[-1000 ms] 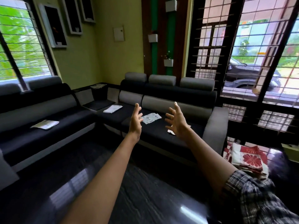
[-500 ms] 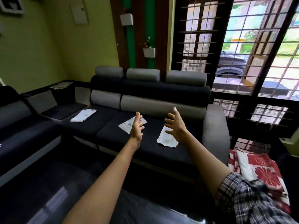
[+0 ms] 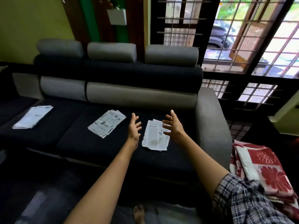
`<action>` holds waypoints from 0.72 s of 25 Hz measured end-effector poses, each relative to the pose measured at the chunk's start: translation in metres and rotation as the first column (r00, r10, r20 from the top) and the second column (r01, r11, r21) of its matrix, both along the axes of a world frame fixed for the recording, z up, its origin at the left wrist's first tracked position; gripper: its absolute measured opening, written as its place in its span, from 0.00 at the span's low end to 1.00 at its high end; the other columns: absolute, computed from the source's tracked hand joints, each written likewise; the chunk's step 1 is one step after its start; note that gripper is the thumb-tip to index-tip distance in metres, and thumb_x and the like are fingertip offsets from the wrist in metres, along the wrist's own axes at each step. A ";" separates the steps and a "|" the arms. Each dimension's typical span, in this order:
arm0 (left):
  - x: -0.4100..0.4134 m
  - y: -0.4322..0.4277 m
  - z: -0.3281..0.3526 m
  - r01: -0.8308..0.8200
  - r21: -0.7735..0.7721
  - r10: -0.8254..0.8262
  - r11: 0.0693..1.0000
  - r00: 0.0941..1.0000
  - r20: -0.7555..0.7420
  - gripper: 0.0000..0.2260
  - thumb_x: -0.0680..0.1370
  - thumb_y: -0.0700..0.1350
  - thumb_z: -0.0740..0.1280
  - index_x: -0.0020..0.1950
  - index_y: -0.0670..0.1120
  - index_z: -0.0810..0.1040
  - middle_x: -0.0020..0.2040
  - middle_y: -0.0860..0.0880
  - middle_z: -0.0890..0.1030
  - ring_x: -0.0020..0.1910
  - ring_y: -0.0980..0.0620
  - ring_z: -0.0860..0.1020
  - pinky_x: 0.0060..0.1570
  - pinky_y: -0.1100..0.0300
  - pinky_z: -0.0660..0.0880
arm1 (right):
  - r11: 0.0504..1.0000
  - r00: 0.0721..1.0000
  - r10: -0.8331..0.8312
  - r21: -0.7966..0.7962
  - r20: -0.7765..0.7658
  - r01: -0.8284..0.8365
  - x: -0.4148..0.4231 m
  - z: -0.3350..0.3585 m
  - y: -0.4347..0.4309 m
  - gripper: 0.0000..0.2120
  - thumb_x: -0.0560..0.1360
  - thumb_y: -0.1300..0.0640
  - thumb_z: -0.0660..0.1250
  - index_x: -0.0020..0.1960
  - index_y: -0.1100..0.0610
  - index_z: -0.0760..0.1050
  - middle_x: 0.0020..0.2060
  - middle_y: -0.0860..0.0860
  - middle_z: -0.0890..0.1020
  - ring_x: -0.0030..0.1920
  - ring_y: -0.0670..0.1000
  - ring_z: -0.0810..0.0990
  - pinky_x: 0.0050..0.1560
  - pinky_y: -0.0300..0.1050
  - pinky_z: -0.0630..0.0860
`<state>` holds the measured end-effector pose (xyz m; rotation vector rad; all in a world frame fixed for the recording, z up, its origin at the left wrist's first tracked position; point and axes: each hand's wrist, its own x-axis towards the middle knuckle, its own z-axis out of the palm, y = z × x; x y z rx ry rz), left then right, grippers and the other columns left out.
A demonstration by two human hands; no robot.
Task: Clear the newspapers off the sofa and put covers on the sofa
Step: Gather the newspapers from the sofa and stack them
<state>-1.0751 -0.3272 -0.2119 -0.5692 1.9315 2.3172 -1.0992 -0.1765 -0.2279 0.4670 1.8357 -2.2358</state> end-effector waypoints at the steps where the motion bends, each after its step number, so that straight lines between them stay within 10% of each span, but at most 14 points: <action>1: -0.028 0.001 -0.011 0.023 0.001 -0.023 1.000 0.999 0.022 0.26 0.81 0.59 0.47 0.72 0.45 0.64 0.71 0.40 0.66 0.70 0.41 0.65 0.67 0.46 0.59 | 1.000 0.999 -0.024 -0.002 0.025 0.024 -0.024 -0.015 0.001 0.28 0.78 0.38 0.52 0.70 0.56 0.66 0.61 0.55 0.74 0.61 0.56 0.73 0.60 0.55 0.71; 10: -0.204 0.010 -0.135 0.163 -0.064 -0.136 0.985 0.942 0.307 0.26 0.81 0.57 0.45 0.71 0.43 0.66 0.68 0.39 0.70 0.67 0.43 0.69 0.56 0.56 0.64 | 0.969 0.927 -0.247 0.039 0.284 0.246 -0.179 -0.141 0.020 0.21 0.79 0.42 0.54 0.60 0.57 0.72 0.41 0.50 0.76 0.39 0.47 0.74 0.39 0.43 0.71; 18: -0.301 0.018 -0.281 0.350 -0.403 -0.096 0.846 0.842 0.530 0.19 0.79 0.47 0.63 0.68 0.43 0.69 0.66 0.44 0.74 0.62 0.47 0.74 0.57 0.59 0.68 | 0.916 0.866 -0.266 0.391 0.424 0.090 -0.264 -0.293 0.039 0.18 0.78 0.52 0.62 0.65 0.59 0.70 0.59 0.55 0.76 0.56 0.54 0.76 0.59 0.53 0.73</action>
